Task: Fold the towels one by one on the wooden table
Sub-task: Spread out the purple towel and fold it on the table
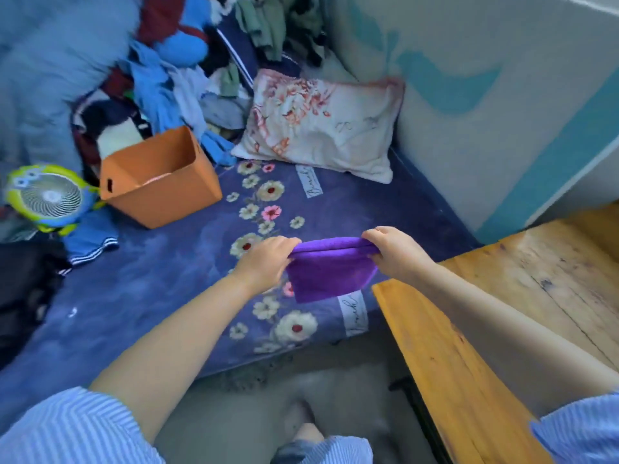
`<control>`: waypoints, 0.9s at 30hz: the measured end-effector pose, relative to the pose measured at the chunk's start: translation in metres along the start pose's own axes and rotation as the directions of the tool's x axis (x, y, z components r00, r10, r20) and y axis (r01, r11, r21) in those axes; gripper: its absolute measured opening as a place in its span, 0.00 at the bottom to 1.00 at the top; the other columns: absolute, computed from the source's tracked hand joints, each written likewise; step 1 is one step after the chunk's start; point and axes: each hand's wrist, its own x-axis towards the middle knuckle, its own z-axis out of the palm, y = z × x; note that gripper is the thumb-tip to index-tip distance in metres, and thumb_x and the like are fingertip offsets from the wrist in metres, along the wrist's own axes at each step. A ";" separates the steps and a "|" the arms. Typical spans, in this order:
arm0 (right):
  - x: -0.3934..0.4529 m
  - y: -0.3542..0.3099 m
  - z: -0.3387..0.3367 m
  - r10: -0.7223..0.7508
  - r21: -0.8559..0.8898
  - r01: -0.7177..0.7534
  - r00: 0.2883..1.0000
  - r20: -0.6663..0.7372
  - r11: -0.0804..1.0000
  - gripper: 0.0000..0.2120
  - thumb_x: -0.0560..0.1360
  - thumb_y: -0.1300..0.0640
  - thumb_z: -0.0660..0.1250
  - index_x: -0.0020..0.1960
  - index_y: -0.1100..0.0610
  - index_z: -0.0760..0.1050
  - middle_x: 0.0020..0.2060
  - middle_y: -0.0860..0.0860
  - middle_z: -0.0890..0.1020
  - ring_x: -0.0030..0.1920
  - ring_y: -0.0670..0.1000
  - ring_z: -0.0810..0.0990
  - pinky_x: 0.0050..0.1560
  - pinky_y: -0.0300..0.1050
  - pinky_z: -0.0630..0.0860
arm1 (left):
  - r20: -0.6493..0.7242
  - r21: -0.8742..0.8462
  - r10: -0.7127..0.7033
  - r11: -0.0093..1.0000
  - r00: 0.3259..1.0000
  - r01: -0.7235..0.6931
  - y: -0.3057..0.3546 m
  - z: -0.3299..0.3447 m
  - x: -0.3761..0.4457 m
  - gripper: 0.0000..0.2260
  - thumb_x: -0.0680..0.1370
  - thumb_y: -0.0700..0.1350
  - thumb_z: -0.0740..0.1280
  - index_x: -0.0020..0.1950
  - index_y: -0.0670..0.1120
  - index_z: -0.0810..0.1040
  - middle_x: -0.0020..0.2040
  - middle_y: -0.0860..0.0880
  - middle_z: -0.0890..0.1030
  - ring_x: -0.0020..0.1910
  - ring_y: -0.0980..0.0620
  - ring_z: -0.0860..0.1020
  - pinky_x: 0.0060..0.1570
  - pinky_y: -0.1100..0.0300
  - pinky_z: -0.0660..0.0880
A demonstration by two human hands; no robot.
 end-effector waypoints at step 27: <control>0.286 -0.350 0.063 -0.229 0.145 0.231 0.973 -0.031 0.962 0.14 0.71 0.66 0.62 0.56 0.60 0.75 0.51 0.58 0.81 0.54 0.58 0.76 0.46 0.46 0.70 | -0.086 -0.338 -0.508 0.824 0.857 0.454 -0.377 -0.115 -0.119 0.10 0.80 0.42 0.57 0.59 0.44 0.71 0.55 0.44 0.76 0.53 0.44 0.75 0.45 0.59 0.65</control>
